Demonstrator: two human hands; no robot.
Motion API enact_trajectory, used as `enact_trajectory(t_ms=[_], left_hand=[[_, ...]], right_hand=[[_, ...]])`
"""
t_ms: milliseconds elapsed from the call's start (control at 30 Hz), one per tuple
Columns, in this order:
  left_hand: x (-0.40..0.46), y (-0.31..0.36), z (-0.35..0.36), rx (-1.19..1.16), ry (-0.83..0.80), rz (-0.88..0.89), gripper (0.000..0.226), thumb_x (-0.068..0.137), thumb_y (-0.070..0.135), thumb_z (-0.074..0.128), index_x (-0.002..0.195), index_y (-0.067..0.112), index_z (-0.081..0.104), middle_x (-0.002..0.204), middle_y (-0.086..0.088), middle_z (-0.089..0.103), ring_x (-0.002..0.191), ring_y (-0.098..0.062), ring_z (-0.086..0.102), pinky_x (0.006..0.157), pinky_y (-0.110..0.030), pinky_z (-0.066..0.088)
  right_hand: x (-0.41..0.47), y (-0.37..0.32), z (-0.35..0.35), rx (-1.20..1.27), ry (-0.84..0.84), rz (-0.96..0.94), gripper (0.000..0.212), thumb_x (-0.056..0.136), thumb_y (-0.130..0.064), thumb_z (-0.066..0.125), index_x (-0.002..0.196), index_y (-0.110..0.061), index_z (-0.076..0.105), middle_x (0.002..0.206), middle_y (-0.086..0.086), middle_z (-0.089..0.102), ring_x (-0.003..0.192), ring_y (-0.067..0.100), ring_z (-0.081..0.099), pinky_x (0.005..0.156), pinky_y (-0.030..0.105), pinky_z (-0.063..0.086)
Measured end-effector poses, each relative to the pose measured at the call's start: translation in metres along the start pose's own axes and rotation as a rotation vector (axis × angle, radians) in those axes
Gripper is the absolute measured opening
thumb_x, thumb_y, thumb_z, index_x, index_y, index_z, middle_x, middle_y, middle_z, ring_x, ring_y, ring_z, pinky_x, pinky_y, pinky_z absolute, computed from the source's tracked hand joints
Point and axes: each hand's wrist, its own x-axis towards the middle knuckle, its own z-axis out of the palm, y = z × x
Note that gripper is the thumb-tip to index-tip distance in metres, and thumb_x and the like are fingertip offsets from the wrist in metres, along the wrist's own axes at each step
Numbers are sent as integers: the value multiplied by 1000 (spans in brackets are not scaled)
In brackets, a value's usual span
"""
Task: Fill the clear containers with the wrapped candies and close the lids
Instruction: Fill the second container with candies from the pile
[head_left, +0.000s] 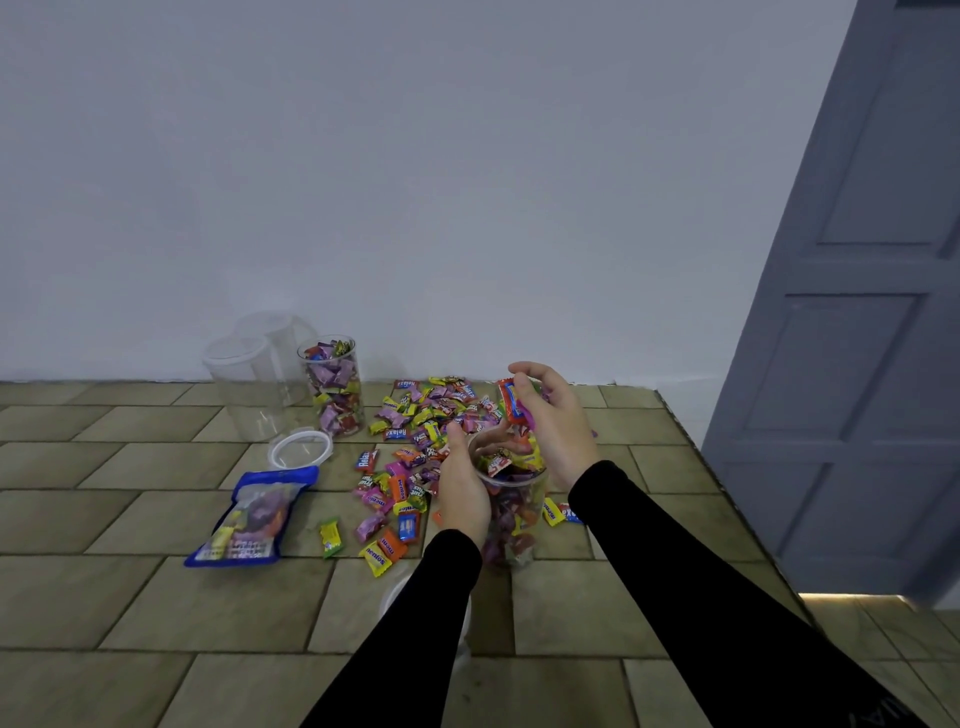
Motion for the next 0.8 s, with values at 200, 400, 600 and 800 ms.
enact_trajectory(t_ms=[200, 400, 600, 800], left_hand=[[2, 0, -1, -10, 1, 24, 85, 71, 90, 35, 90, 17, 77, 98, -19, 72, 103, -36, 66, 104, -56, 42], [2, 0, -2, -1, 40, -13, 81, 78, 82, 35, 100, 16, 74, 104, -10, 74, 105, -25, 67, 105, -50, 44], [2, 1, -2, 31, 39, -14, 75, 81, 82, 31, 93, 24, 76, 105, -5, 74, 107, -23, 66, 105, -51, 42], [-3, 7, 0, -38, 17, -26, 78, 87, 70, 30, 104, 6, 72, 104, -16, 72, 102, -30, 68, 100, -53, 47]], right_hand=[[-2, -1, -3, -111, -71, -127, 12, 96, -19, 56, 104, -26, 59, 85, -8, 53, 56, -1, 50, 46, 11, 42], [-4, 7, -10, -279, -167, -259, 35, 83, -8, 71, 95, -38, 57, 106, -22, 61, 108, -11, 53, 95, 5, 38], [-1, 14, -8, -223, -166, -275, 24, 79, -26, 74, 93, -41, 61, 96, -20, 62, 106, 9, 61, 97, 39, 49], [-2, 10, -7, -215, -175, -303, 21, 91, -18, 62, 92, -39, 62, 92, -1, 62, 83, 15, 68, 71, 32, 55]])
